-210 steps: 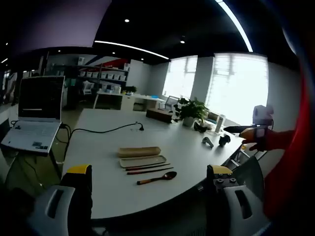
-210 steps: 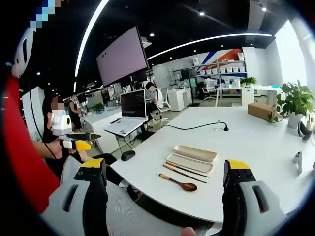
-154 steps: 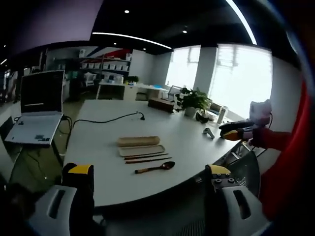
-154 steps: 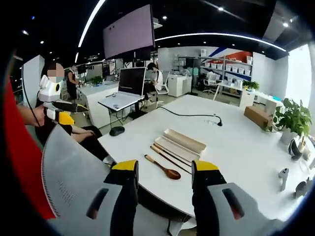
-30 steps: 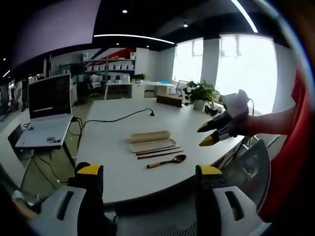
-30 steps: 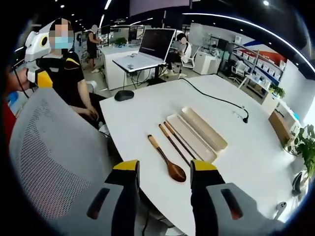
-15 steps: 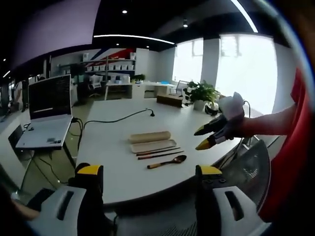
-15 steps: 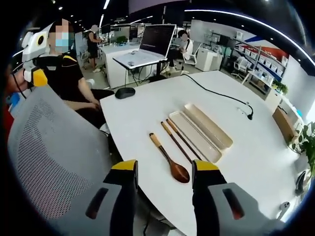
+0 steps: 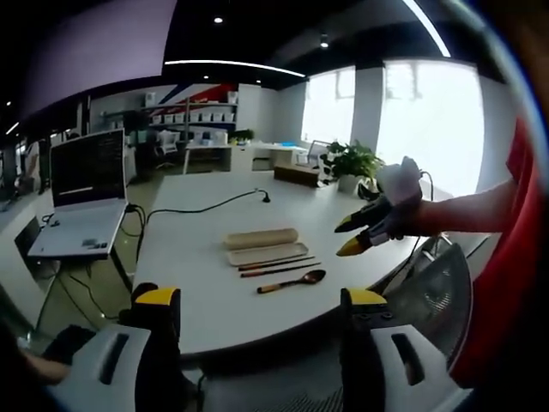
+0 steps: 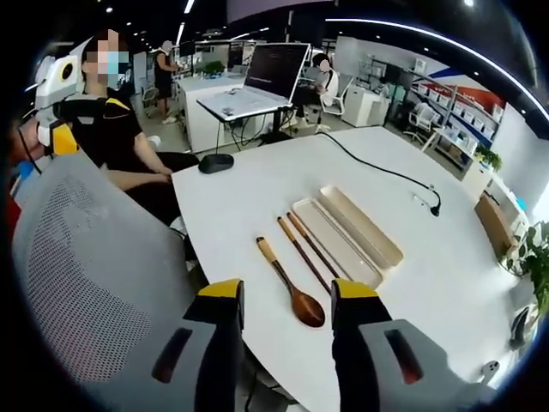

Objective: Arrange the utensils inside the cutlery case until each visible utensil rests in its matching compartment.

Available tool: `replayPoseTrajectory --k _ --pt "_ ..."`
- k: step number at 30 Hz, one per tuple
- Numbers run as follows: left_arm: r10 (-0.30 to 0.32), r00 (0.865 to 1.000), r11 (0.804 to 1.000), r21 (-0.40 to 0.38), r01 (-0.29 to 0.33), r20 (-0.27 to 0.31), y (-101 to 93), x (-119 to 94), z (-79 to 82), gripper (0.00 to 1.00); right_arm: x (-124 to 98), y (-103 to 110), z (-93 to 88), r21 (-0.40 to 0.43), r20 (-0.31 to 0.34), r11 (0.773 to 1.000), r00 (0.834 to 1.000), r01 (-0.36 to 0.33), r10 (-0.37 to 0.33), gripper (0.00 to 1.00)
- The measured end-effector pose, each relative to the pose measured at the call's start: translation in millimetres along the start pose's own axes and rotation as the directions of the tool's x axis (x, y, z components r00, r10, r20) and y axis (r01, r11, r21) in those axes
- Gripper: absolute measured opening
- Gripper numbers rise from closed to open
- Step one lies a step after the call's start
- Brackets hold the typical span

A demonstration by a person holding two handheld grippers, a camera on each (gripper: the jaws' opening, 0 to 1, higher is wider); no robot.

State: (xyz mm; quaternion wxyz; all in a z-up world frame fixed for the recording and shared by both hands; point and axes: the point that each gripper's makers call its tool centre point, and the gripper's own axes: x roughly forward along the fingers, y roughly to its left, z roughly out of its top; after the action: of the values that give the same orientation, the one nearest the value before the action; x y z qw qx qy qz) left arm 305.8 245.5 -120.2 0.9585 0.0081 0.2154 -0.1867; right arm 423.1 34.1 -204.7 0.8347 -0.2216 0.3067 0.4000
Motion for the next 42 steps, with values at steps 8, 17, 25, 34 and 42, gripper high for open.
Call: replayPoseTrajectory --k 8,17,25,34,42 --pt "0.003 1.0 1.0 -0.008 -0.003 0.001 -0.2 -1 -2.1 0.78 1 -2 5.6 -0.015 0.007 1.0 1.0 0.002 -0.002 0.35" --pt "0.009 1.0 1.0 -0.009 -0.009 0.005 1.0 -2 -0.6 0.78 5 -6 11.3 -0.027 0.006 1.0 1.0 0.006 -0.006 0.35" --pt "0.015 1.0 1.0 -0.009 -0.015 0.005 1.1 -3 0.8 0.78 9 -10 14.5 -0.039 0.002 0.999 1.0 0.002 -0.002 0.32" --pt "0.017 1.0 1.0 0.0 -0.017 0.003 2.3 -5 1.7 0.78 13 -15 15.3 -0.044 -0.008 0.999 1.0 0.01 -0.01 0.3" --pt "0.016 1.0 1.0 0.009 -0.016 0.002 3.8 -5 3.3 0.77 17 -20 14.2 -0.052 -0.027 0.999 1.0 0.008 -0.009 0.3"
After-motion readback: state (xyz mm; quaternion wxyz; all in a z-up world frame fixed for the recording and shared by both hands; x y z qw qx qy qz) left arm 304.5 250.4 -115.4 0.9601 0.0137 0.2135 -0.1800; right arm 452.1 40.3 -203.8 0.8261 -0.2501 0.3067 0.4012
